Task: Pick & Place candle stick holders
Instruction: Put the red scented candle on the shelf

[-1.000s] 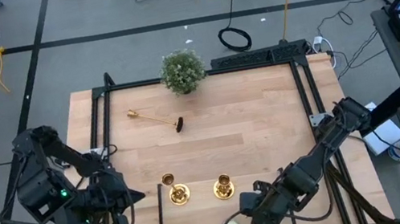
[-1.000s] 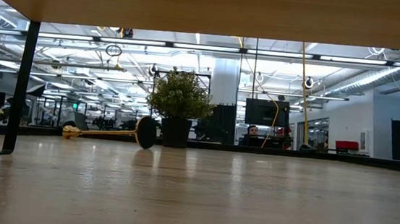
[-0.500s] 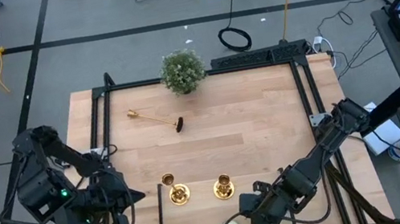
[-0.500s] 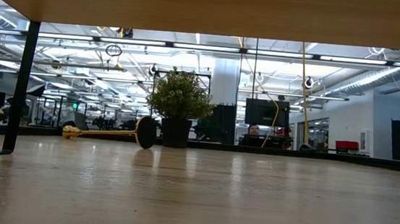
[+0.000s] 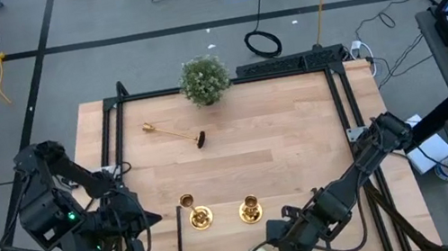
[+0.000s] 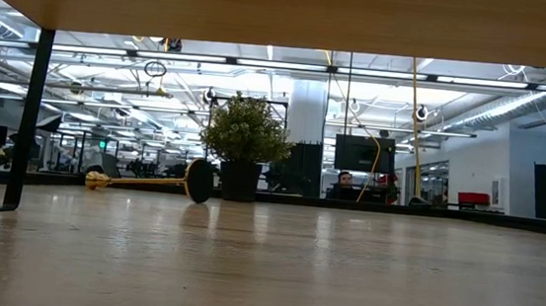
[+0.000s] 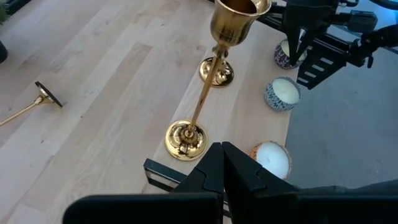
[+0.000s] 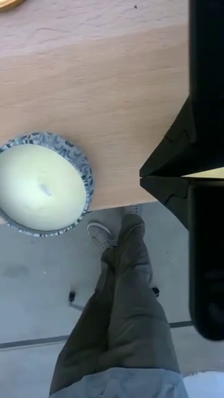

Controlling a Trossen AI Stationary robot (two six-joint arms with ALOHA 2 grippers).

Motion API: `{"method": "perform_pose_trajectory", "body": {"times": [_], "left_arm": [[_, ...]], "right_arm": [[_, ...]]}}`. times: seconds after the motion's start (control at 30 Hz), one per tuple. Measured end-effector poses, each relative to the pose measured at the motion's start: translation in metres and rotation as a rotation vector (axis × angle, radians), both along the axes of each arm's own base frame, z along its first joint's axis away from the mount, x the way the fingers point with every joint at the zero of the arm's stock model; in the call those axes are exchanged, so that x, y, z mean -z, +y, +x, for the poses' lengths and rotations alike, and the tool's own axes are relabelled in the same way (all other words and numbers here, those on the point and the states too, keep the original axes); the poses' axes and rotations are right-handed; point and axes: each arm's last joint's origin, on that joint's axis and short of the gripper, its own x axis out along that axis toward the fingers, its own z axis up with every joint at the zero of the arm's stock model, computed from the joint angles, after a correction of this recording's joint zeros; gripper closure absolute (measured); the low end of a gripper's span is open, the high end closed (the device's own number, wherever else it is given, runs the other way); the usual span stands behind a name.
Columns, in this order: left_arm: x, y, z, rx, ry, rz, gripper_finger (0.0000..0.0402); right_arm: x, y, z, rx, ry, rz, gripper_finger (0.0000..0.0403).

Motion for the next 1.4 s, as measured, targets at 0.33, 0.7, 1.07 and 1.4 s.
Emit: {"method": "perform_pose_trajectory", "body": {"times": [0.33, 0.7, 1.07, 1.4], "left_arm": [[0.000, 0.000, 0.000, 0.001, 0.000, 0.001, 0.0401], [0.000, 0.000, 0.000, 0.001, 0.001, 0.003, 0.0401], [0.000, 0.000, 0.000, 0.005, -0.003, 0.018, 0.0401], [0.000, 0.001, 0.000, 0.010, -0.003, 0.027, 0.0401]], "right_arm": [[0.001, -0.001, -0.002, 0.044, 0.040, 0.006, 0.0403], [0.002, -0.001, -0.004, 0.059, 0.085, 0.025, 0.0403], [0.003, 0.005, -0.009, 0.083, 0.114, 0.041, 0.0403], [0.003, 0.006, -0.010, 0.099, 0.093, 0.018, 0.0403]]}}
